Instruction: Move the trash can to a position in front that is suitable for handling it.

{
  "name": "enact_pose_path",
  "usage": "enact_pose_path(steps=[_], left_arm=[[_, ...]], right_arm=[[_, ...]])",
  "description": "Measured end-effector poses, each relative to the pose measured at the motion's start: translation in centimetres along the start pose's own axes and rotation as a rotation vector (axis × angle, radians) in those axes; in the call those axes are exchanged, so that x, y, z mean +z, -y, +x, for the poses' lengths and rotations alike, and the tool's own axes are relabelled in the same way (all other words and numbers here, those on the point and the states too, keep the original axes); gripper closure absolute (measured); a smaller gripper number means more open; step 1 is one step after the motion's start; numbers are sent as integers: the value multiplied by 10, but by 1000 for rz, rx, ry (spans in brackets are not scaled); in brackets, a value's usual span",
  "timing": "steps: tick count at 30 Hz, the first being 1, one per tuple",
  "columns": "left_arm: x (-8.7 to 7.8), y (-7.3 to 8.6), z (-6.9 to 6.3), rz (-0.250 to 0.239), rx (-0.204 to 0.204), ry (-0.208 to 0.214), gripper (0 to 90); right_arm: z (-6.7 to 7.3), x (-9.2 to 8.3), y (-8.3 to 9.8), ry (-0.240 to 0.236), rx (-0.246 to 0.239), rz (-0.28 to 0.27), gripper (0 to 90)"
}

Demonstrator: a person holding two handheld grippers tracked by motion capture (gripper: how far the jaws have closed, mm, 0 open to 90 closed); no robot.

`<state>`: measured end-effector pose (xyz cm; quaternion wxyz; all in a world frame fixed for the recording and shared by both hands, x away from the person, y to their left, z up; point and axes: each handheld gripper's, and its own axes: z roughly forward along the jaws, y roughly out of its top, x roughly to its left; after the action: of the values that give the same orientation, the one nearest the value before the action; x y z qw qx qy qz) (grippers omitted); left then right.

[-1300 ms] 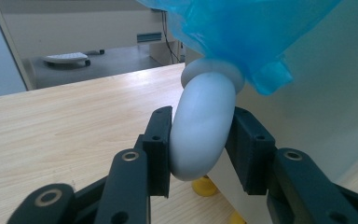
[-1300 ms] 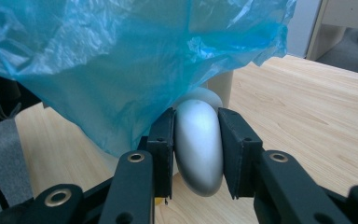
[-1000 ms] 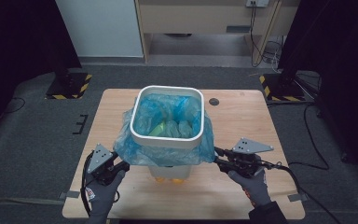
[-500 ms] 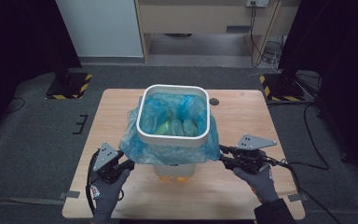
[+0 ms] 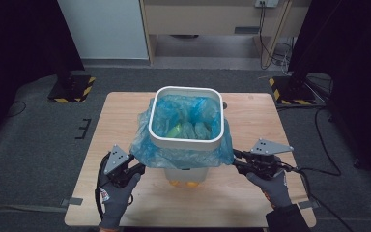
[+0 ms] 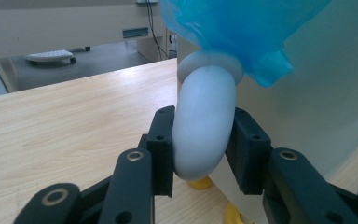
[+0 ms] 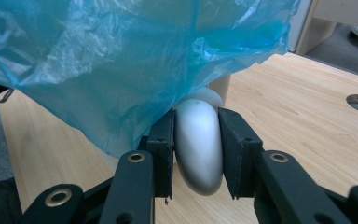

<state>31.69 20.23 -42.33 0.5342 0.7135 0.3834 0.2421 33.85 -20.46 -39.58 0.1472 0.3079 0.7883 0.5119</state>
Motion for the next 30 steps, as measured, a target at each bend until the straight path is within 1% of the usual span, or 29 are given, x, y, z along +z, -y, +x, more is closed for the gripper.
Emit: enact_pose_path(steps=[9,17,20,23,30], left_arm=[[9,-3,-2,4,6,9,644],[18,-6,0,7,5,19,639],[20,-7,1,6,4,23,636],[21,-7,1,4,3,30,637],[22,-7,0,3,7,36,639]], right_arm=[[2,-7,2,29,-3,6,679],[4,-13,5,36,-1,3,680],[5,-15,5,39,7,3,680],[3,-16,9,31,31,-9,680],[2,-17,10,42,37,-10,680]])
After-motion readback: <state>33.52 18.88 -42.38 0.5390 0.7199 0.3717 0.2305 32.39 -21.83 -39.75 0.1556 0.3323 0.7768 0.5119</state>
